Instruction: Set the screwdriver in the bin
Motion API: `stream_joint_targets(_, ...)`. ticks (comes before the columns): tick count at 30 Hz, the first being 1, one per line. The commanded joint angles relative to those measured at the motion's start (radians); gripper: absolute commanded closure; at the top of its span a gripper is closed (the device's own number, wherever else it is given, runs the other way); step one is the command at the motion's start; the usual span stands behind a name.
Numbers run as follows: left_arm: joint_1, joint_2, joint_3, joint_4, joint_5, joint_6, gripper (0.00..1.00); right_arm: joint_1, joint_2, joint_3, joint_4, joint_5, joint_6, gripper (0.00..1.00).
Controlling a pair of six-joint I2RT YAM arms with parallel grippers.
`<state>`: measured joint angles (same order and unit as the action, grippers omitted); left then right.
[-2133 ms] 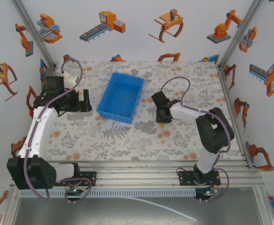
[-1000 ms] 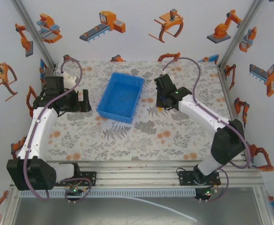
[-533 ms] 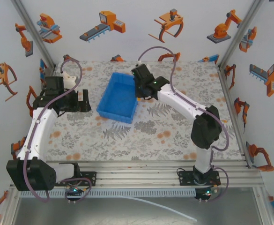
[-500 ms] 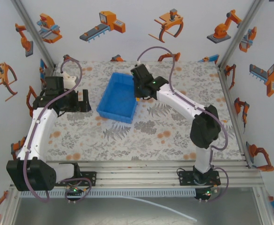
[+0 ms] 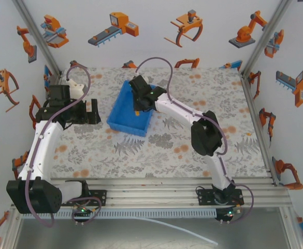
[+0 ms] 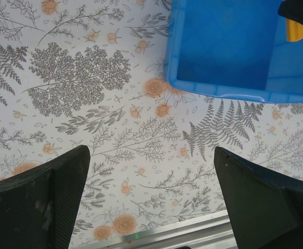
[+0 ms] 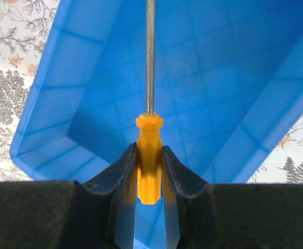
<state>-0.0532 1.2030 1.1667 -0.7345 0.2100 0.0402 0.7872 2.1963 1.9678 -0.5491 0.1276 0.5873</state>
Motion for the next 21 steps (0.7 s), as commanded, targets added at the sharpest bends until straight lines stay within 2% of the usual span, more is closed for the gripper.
stream_joint_targets(1, -0.006, -0.025, 0.017, -0.016, 0.011, 0.007, 0.03, 0.004, 0.031, 0.048, 0.035, -0.010, 0.038, 0.82)
stream_joint_targets(21, -0.007, -0.039, -0.002, -0.005, 0.006, 0.010, 0.03, 0.003, 0.287, 0.223, -0.005, -0.044, 0.071, 0.80)
